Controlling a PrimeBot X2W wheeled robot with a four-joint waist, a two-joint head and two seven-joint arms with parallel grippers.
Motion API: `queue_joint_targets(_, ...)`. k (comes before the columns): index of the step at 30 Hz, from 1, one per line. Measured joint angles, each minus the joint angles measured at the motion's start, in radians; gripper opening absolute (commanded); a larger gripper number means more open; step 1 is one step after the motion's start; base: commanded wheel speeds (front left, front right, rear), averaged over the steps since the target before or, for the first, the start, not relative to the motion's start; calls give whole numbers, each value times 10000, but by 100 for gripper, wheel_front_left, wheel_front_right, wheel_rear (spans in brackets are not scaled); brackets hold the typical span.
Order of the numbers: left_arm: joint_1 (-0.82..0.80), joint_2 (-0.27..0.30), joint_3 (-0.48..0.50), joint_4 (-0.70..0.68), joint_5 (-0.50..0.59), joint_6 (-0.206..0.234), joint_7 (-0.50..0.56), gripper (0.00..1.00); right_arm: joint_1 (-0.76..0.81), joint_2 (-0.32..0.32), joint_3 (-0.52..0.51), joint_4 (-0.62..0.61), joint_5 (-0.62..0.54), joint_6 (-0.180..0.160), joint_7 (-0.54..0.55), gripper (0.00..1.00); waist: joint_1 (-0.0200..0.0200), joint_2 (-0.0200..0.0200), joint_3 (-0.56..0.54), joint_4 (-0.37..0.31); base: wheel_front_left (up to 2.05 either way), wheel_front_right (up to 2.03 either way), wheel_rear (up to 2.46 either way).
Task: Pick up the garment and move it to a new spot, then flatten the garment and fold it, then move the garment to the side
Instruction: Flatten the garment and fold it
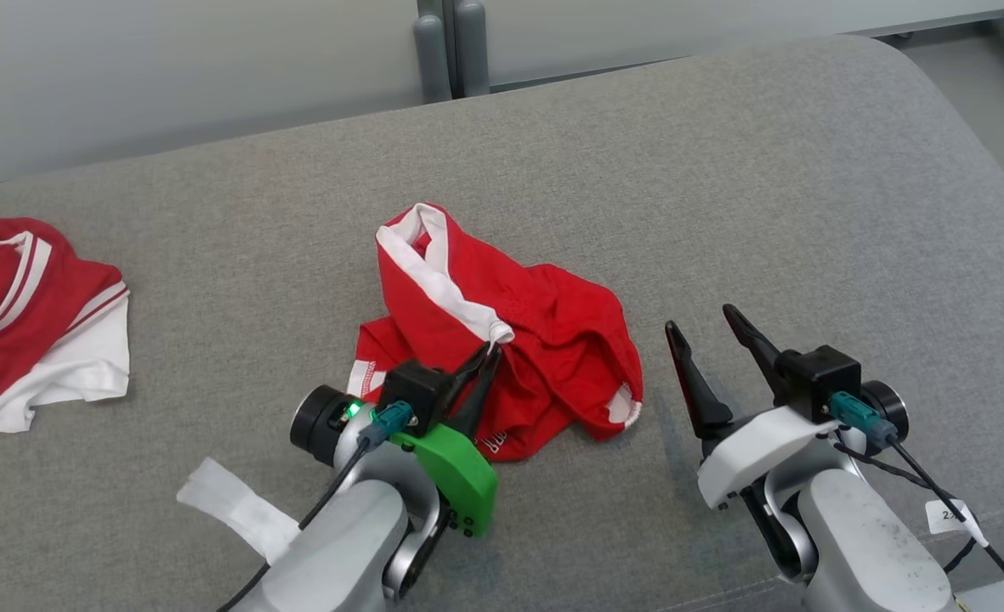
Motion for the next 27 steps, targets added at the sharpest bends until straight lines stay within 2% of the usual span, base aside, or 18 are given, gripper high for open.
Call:
queue_joint_targets(6, 161, -4, 274, -763, -798, -4, -8, 0, 31, -88, -84, -27, -2, 2, 0, 100, 0, 0, -99, 354, 0, 0, 0)
queue_joint_targets(11, 402, 0, 424, -830, -846, -2, -8, 0, 13, -171, 115, -38, -107, 128, 2, 100, 0, 0, -177, 755, 0, 0, 0)
queue_joint_targets(18, 729, 0, 512, -708, -846, 25, -8, 0, -864, -199, 1051, 512, -744, 510, 2, 100, 0, 0, -241, 1549, 0, 0, 0)
queue_joint_targets(27, 752, 0, 144, -849, -846, 23, -8, 0, -1940, -416, 2067, 1741, -1743, 725, 690, 100, 0, 0, -222, 2457, 0, 0, 0)
